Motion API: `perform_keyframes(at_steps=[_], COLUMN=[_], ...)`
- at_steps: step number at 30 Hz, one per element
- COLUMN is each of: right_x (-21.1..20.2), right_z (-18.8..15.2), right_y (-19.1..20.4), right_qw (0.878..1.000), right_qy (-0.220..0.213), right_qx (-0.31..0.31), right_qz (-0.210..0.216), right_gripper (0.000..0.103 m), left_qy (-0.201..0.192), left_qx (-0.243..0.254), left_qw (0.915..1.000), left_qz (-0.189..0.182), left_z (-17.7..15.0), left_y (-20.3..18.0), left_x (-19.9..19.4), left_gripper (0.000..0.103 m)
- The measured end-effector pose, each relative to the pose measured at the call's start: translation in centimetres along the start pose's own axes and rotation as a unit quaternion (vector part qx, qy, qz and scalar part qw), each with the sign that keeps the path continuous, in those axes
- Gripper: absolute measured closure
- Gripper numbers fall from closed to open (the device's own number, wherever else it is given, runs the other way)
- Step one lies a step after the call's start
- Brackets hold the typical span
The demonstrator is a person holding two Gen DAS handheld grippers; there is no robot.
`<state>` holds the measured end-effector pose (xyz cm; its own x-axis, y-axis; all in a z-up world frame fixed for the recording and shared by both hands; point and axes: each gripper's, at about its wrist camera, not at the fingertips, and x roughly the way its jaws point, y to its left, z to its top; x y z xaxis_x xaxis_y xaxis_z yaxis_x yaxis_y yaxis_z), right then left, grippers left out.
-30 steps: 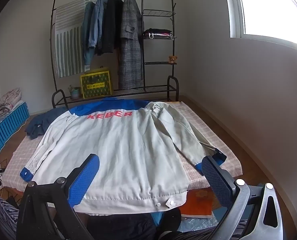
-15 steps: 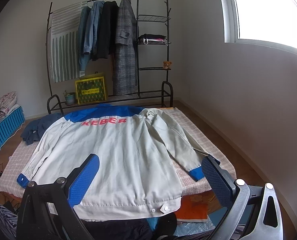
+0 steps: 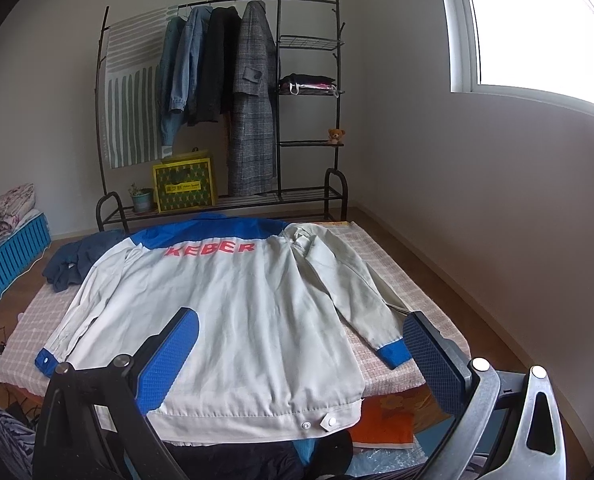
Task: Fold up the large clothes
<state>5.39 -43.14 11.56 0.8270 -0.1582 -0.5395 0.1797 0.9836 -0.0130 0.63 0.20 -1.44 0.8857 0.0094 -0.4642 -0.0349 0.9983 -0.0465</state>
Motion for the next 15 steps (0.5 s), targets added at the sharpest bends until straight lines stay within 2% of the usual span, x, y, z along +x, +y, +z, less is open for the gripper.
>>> perform_keyframes(at_steps=[15], right_x=[-0.53], right_z=[-0.09], right_y=[0.78], right_qw=[1.000], right_qy=[-0.004], right_qx=[-0.008], right_qz=[0.006], right_gripper=[0.000], left_qy=[0.001], left_qx=[-0.004], left_qw=[1.0000], left_qz=[0.001], left_z=[-0.47], left_y=[0.20], left_x=[0.16], left_gripper=[0.000])
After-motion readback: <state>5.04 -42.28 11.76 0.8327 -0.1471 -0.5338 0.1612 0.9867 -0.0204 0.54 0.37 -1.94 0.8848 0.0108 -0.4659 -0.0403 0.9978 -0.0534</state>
